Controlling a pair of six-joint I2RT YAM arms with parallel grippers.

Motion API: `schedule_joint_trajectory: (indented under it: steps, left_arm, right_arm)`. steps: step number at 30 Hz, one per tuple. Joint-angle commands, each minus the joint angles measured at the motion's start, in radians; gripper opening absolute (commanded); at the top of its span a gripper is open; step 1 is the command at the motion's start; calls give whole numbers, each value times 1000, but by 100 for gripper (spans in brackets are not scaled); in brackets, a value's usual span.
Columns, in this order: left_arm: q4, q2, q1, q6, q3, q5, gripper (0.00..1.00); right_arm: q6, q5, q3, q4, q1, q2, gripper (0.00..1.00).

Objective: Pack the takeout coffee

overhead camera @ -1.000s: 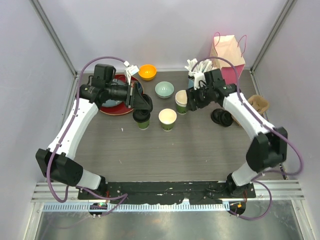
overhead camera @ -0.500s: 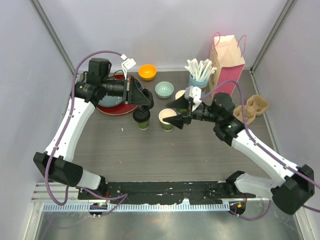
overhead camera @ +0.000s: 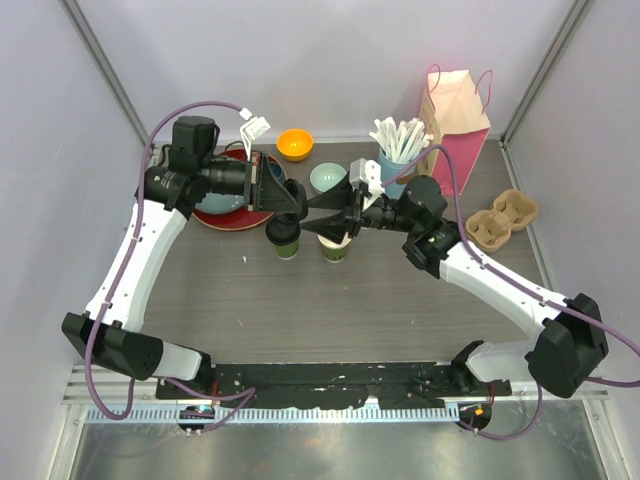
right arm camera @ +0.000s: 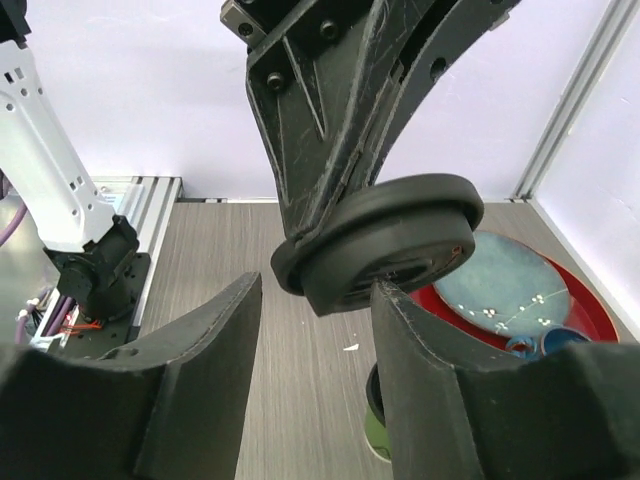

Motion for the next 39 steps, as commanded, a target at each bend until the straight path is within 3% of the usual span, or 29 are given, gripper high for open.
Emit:
schedule_joint_trajectory:
  steps: [1,8,15,18,21,22,26,29,33,34,35,39]
  left_arm:
    - [32,-24,-6,-19,33,28,0]
    - [43,-24,-6,-22,27,23,0]
    - [63,-18,-6,-30,6,-5,0]
    - [58,-13,-6,-8,3,-57,0]
    - [35,-9,-6,24,7,-156,30]
    - [20,-7,-4,51,7,-178,44]
    - [0,1,-3,97,15,-276,65]
    - [1,2,2,140,-3,-406,69]
    - [66,7,-10,232,-92,-757,71]
    - [80,10,-35,280,-112,-902,71]
    - [92,11,-51,309,-144,-957,70]
    - [81,16,-169,384,-169,-1026,54]
  right_arm:
    - [21,-22,73,56,16,32,50]
    - [21,-81,108,24,22,58,18]
    - [-2,-65,117,-50,25,50,1]
    - [-49,11,146,-183,24,44,1]
    - [-101,131,194,-373,25,43,1]
    - [-112,158,200,-408,25,40,1]
    - [-157,336,250,-653,24,44,1]
    - [-189,479,304,-836,24,53,1]
    - [-174,776,388,-1050,-1,85,1]
    - [-161,822,401,-1077,-16,93,1]
    - [-158,832,413,-1115,-25,99,1]
    - [-125,843,421,-1153,-105,124,1]
